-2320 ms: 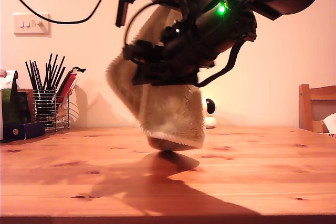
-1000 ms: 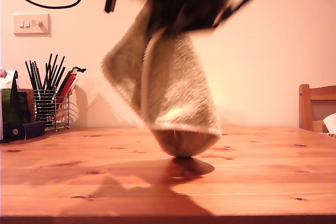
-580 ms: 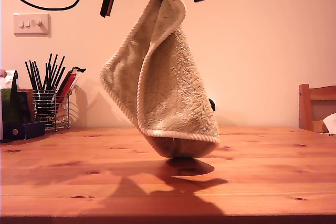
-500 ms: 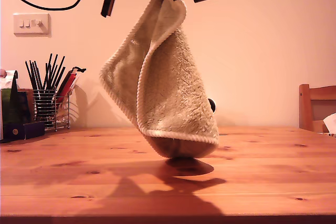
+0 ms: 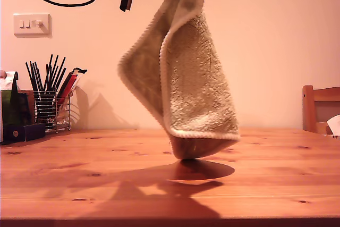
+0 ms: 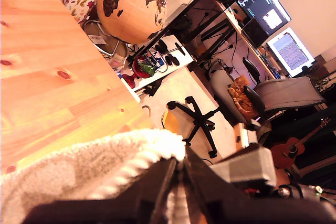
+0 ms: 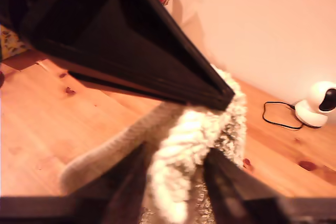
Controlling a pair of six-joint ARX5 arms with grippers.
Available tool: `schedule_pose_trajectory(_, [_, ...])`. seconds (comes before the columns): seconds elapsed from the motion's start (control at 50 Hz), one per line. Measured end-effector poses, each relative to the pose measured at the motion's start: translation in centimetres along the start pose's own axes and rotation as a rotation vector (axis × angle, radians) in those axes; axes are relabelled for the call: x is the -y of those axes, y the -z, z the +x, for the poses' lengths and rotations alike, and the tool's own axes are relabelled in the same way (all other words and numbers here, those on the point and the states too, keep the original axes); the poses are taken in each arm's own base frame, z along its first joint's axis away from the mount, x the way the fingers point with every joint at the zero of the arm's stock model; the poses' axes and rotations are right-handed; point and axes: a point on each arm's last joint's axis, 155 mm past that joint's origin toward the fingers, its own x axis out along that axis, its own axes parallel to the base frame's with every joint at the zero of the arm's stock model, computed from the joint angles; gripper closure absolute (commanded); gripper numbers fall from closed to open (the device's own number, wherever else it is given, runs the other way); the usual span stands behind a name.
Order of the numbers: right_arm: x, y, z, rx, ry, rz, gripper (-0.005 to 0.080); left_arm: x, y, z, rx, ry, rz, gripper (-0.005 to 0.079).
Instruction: Fold the tea towel in front of you. After folding it, place it to the left side.
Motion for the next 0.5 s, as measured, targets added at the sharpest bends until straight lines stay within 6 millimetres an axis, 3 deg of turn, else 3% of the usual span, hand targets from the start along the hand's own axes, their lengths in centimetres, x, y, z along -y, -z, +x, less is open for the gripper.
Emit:
schedule_pose_trajectory(0.02, [0.1, 0.0, 0.0, -0.002, 0.004, -0.006, 0.0772, 0.0, 0.0, 0.0, -0.002, 0.001, -0.002, 0.0762])
schedule_pose_trajectory(0.36, [0.7, 1.2, -0.5, -0.067, 0.05, -0.115, 0.0765, -0.6, 0.5, -0.2, -0.02, -0.018, 0.013, 0.075])
schedule_pose_trajectory(0.42, [0.9, 0.9, -0.8, -0.083, 0.047, -0.127, 0.0765, -0.7, 0.6, -0.2, -0.025, -0.021, 0.041, 0.0686])
schedule_pose_trajectory(0.5, [1.2, -0.4, -1.2, -0.082, 0.048, -0.138, 0.0765, -0.7, 0.6, -0.2, -0.026, -0.019, 0.13, 0.0509])
